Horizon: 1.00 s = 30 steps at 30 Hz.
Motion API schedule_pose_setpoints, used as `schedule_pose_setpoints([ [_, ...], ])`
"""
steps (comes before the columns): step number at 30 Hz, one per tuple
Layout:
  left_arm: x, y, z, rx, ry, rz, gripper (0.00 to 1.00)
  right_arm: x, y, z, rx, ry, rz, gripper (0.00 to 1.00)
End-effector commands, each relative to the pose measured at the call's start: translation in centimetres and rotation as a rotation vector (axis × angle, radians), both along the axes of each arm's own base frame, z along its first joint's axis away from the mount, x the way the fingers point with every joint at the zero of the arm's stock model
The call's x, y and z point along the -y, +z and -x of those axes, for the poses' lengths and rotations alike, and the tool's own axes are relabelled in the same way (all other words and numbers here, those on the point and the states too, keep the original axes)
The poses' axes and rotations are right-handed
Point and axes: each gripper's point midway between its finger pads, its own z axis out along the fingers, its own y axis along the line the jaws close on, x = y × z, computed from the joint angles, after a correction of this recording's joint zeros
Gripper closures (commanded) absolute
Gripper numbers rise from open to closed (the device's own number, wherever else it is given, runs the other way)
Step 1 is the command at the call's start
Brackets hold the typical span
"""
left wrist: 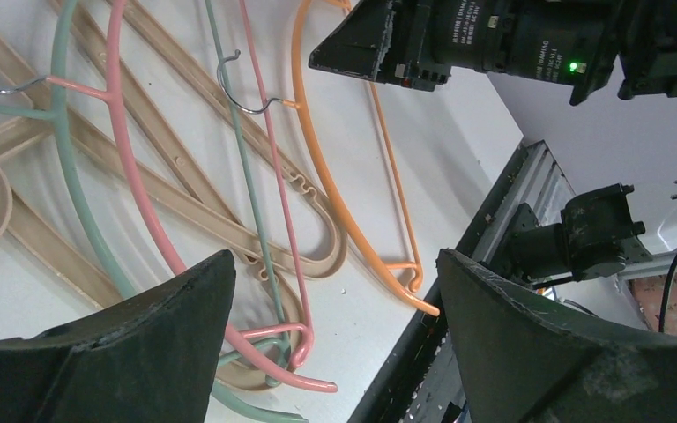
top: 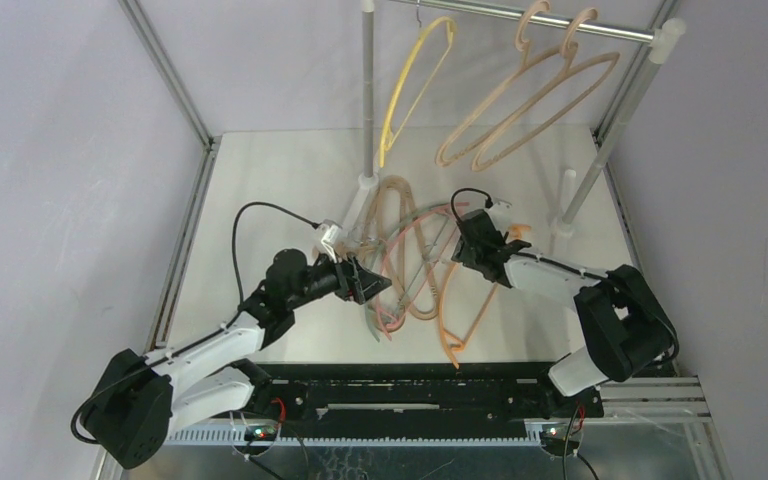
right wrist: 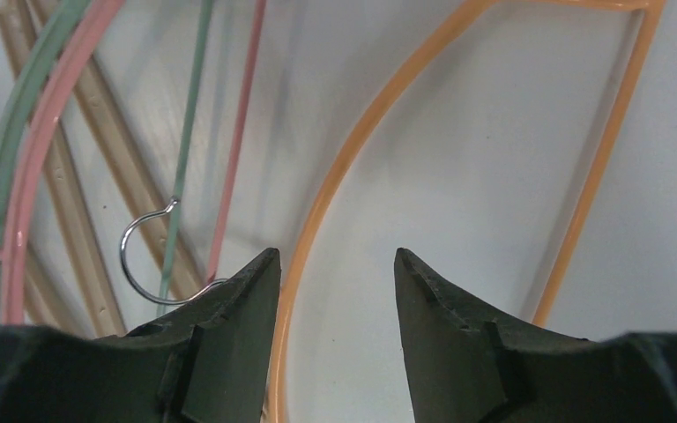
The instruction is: Organize the hangers
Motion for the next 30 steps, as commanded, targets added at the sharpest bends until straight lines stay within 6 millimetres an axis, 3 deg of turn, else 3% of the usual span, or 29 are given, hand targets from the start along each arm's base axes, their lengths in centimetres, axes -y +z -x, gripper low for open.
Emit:
schedule_pose_setpoints([
  [1, 0.1, 0.4, 0.3, 0.039, -0.012, 0.001, 0.12, -1.0, 1.1, -2.1, 0.050, -0.006, -0.042, 0.42],
  [14, 0.5, 0.0, 0.8, 0.021, -0.021, -0.001, 0.14, -1.7, -2.1, -4.4, -0.009, -0.028, -0.033, 0.42],
  [16, 0.5, -0.1, 0.9, 0.018, -0.022, -0.001, 0.14, -1.8, -2.4, -4.5, -0.014, -0.021, -0.034, 0.57],
  [19, 0.5, -0.3, 0.9, 0.012, -0.023, -0.003, 0.14, -1.9, -2.9, -4.6, -0.021, -0.013, -0.035, 0.96],
  [20, 0.6, -0.3, 1.0, 0.011, -0.024, -0.003, 0.14, -1.9, -3.0, -4.6, -0.021, -0.014, -0.034, 1.00],
  [25, 0.9, -0.2, 1.4, 0.020, -0.040, -0.005, 0.15, -2.1, -2.4, -4.3, -0.006, -0.011, -0.059, 1.00],
  [30, 2.2, 0.4, 2.5, 0.042, -0.084, 0.012, 0.15, -2.1, 1.0, -3.9, 0.078, -0.035, -0.131, 1.00],
])
